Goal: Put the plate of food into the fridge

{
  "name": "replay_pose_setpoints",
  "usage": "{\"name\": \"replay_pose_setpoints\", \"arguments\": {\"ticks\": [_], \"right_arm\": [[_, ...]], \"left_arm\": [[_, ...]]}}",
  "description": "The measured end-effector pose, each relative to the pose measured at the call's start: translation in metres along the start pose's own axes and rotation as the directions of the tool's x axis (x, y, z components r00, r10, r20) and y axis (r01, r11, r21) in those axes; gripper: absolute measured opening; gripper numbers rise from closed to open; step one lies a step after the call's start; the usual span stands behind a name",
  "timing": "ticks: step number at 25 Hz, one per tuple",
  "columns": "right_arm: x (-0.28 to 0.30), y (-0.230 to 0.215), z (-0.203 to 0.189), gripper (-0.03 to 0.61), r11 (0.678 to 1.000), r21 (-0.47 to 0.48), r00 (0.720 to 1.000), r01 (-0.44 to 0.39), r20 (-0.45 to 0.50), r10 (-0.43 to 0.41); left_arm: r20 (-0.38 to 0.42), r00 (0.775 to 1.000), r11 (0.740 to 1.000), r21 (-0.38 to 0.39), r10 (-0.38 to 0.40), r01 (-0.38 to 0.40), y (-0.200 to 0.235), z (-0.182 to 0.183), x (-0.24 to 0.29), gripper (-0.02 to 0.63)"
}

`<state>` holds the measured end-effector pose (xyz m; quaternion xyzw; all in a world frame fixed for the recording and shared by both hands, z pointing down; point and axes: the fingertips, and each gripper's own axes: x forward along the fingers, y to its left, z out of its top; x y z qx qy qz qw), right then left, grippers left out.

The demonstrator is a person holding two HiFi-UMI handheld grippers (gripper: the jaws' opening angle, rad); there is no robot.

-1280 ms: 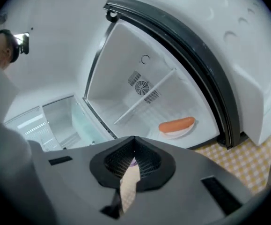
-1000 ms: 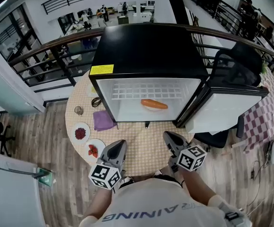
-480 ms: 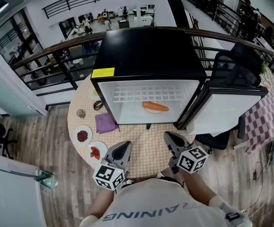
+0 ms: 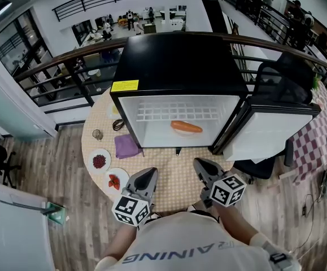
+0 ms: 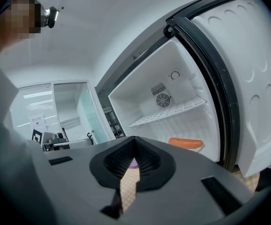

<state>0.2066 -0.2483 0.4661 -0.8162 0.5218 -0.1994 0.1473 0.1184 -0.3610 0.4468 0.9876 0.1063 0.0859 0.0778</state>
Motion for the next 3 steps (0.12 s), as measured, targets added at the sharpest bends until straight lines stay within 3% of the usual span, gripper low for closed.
{"name": "replay_pose_setpoints", "arguments": {"ticks": [3], "right_arm": [[0.0002, -0.0006, -0.0042, 0.02, 1.0, 0.003, 1.0, 0.001, -0.01, -0.001]], "left_arm": [[0.0, 1.0, 1.0, 0.002, 0.0, 0.0, -0.0004, -0.0008, -0.0011, 0.009]]}}
